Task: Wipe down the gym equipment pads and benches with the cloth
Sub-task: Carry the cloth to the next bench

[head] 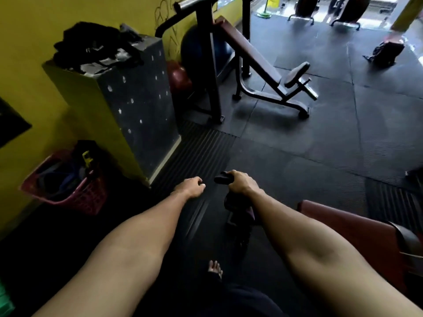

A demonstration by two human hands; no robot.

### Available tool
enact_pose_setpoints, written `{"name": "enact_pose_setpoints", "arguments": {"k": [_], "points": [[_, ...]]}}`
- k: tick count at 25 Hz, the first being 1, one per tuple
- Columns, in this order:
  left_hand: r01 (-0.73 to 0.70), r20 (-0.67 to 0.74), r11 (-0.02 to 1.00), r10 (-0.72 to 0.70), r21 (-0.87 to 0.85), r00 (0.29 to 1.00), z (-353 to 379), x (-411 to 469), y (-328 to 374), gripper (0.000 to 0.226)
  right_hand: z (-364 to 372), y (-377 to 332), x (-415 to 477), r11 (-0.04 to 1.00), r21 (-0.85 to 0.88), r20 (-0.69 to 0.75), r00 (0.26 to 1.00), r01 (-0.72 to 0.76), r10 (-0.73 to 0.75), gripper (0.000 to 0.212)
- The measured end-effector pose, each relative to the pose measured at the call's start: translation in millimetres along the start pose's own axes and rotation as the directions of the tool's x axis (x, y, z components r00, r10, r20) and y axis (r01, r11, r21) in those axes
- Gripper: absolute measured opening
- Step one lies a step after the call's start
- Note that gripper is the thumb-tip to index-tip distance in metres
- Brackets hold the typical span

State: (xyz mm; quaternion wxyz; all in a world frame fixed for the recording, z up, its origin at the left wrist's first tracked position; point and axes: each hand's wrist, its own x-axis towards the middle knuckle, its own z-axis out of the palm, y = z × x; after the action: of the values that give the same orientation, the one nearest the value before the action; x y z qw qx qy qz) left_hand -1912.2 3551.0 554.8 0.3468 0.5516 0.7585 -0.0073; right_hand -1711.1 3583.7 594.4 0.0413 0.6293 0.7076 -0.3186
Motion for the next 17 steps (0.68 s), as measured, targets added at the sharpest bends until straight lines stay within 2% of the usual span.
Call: {"name": "enact_pose_setpoints", "arguments": {"k": [4,7,13,17], "points": [[-0.021,-0.002,1.000,0.021,-0.022,1.000,-47.3,77.4,30.7,0.047,-50.8,-8.8,71.6,1.000,-0.002,-0.036,0.999,0.003,-0.003,0.059],[-0.034,0.017,0.999,0.034,0.009,0.999,-81.1,143.5,57.5,0.047,-89.7,-15.8,130.5,0.999,0.013,-0.058,0.997,-0.048,0.049,0.059],[-0.190,0.043,0.979,0.187,0.074,0.981,-142.0,291.6,119.8,0.048,-145.6,-11.1,253.1,0.983,0.075,-0.101,0.979,-0.169,0.176,0.054],[-0.311,0.145,0.943,0.294,0.114,0.945,-180.9,377.2,168.4,0.045,-189.4,-13.9,323.3,0.949,0.155,-0.110,0.950,-0.276,0.294,0.053]]}}
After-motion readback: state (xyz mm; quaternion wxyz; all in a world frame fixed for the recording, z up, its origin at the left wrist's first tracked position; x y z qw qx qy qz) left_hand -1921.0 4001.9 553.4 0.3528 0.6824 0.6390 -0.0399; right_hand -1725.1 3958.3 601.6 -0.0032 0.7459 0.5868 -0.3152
